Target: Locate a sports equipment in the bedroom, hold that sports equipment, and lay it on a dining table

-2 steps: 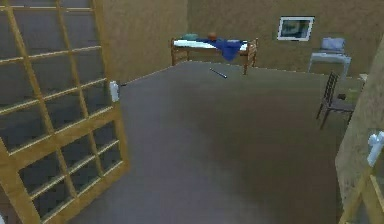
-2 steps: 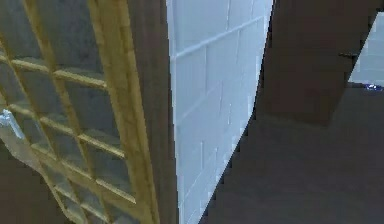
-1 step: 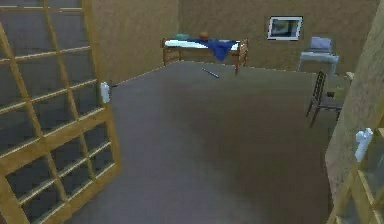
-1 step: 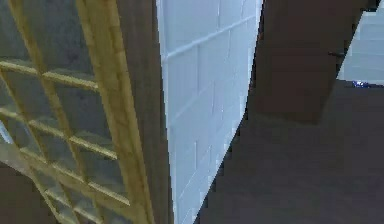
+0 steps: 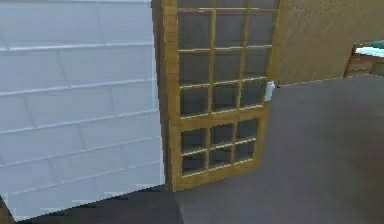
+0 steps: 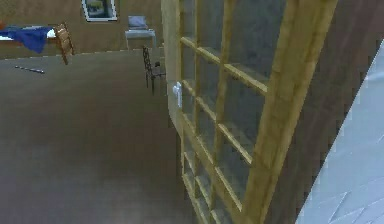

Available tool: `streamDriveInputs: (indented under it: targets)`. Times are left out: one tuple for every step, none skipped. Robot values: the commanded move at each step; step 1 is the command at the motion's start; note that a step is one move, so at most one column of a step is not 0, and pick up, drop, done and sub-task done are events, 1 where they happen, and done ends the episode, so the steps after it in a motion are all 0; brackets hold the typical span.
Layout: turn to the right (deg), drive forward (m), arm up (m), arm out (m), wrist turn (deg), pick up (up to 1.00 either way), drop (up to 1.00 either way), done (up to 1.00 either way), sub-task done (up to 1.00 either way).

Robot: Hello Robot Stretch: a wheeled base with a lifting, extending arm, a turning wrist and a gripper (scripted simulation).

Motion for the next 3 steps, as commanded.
streamDriveInputs:
  targets:
    - [-24.0, 0.0, 0.0, 0.0, 0.0, 0.0, 0.0, 0.0, 0.0]
    - [0.0, 0.05, 0.0, 0.0, 0.0, 0.0, 0.0, 0.0, 0.0]
    - [45.0, 0.0, 0.0, 0.0, 0.0, 0.0, 0.0, 0.0, 0.0]
